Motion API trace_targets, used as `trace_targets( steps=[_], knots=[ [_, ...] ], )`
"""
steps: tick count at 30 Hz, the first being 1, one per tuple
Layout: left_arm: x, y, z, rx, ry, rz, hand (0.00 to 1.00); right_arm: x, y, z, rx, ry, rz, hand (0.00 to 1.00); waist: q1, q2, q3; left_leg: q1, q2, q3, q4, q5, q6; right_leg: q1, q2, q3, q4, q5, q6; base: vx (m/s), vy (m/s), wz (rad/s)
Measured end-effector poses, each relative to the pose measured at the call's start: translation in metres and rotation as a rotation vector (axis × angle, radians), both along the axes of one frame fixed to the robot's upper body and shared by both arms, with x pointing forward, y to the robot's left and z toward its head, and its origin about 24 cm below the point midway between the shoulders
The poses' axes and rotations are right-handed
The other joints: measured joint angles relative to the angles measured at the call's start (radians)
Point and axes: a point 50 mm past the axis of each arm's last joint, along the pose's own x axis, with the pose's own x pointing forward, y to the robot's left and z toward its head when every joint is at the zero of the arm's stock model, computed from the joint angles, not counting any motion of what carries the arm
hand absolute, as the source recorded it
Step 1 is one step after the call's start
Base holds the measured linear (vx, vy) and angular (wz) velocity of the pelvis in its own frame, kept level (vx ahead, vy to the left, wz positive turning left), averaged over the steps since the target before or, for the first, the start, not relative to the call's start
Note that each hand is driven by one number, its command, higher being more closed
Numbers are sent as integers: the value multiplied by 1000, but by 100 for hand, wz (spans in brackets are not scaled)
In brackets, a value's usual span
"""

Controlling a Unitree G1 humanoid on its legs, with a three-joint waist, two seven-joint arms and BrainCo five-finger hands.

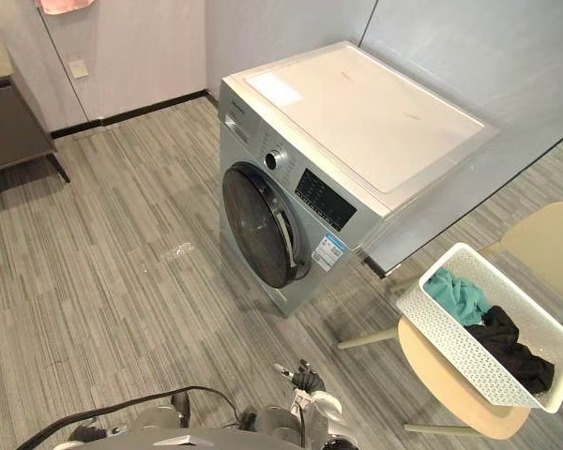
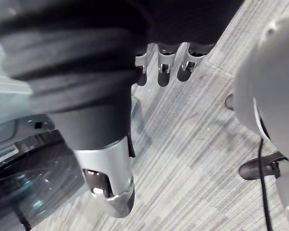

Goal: Pick up the laundry basket with both hands and put the clothes into the washing machine.

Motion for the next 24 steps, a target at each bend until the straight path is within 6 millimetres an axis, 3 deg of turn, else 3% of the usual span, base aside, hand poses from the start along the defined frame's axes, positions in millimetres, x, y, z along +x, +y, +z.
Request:
trace_targets(
  steps=[3, 5, 8, 9, 12, 13, 15, 16, 17, 19, 20, 21, 24],
  knots=[
    [30, -15, 7, -31, -109, -17, 0, -3, -7, 0, -19, 10, -7, 0, -7, 40, 5, -4, -1, -20, -5, 8, -13, 21, 4, -29, -33, 0, 2, 101, -9, 20],
    [45, -30, 12, -49, -178, -64, 0, 0, -5, 2, -25, -3, 4, 0, -1, 49, 6, -15, 3, -23, 41, -10, -27, 36, 5, -34, -36, 0, 3, 125, -8, 15],
    [61, -58, 18, -97, -256, -171, 0, 14, -4, 12, -52, -73, 24, 0, 7, 62, 25, -123, 16, -21, 313, -34, -53, 60, 0, -32, -30, -8, 10, 92, 50, 9],
    [67, -60, 22, -99, -285, -178, 0, 23, -2, 19, -59, -118, 42, 0, 12, 78, 39, -177, 30, -20, 463, -32, -56, 75, -2, -26, -8, -27, 12, 57, 85, -6],
    [68, -60, 23, -94, -301, -161, 0, 35, 3, 27, -71, -173, 83, 0, 22, 95, 63, -217, 31, -19, 580, -21, -71, 76, -32, -5, 39, -66, 18, 22, 125, -16],
    [67, -59, 23, -96, -306, -154, 0, 37, 3, 29, -72, -180, 83, 0, 30, 93, 65, -225, 34, -14, 584, -47, -49, 64, -44, 10, 39, -64, 22, -13, 155, -33],
    [64, -52, 21, -88, -297, -113, 0, 41, 4, 34, -82, -207, 87, 0, 31, 102, 64, -218, 86, -15, 519, -96, -43, 43, -47, 37, 43, -60, 28, 27, 142, -50],
    [59, -43, 19, -75, -280, -56, 0, 51, 7, 46, -95, -269, 109, 0, 26, 101, 64, -202, 147, -31, 380, -99, -49, 4, -56, 73, 65, -61, 44, 79, 222, -56],
    [57, -40, 18, -72, -276, -37, 0, 55, 7, 51, -102, -299, 115, 0, 23, 99, 65, -196, 158, -52, 323, -95, -55, -13, -64, 84, 81, -66, 54, 110, 287, -52],
    [50, -38, 14, -68, -241, -21, 0, 65, -8, 72, -199, -387, 141, 0, 7, 117, 63, -146, 201, -108, 189, -36, -116, -41, -82, 124, 131, -91, 105, 151, 379, -35],
    [50, -38, 14, -68, -237, -21, 0, 65, -9, 73, -207, -392, 144, 0, 7, 119, 62, -140, 204, -104, 185, -31, -118, -40, -83, 127, 133, -93, 109, 174, 444, -38],
    [50, -28, 14, -31, -217, -41, 0, 64, -10, 84, -267, -434, 159, 0, 5, 96, 60, -106, 181, -58, 198, -19, -167, -17, -116, 170, 134, -92, 151, 134, 342, -24],
    [44, 0, 15, 57, -165, -74, 0, 58, 0, 105, -278, -547, 155, 0, 2, 30, 45, -114, 132, -12, 215, -51, -120, 13, -160, 197, 8, -10, 185, 134, 317, -25]
  ],
)
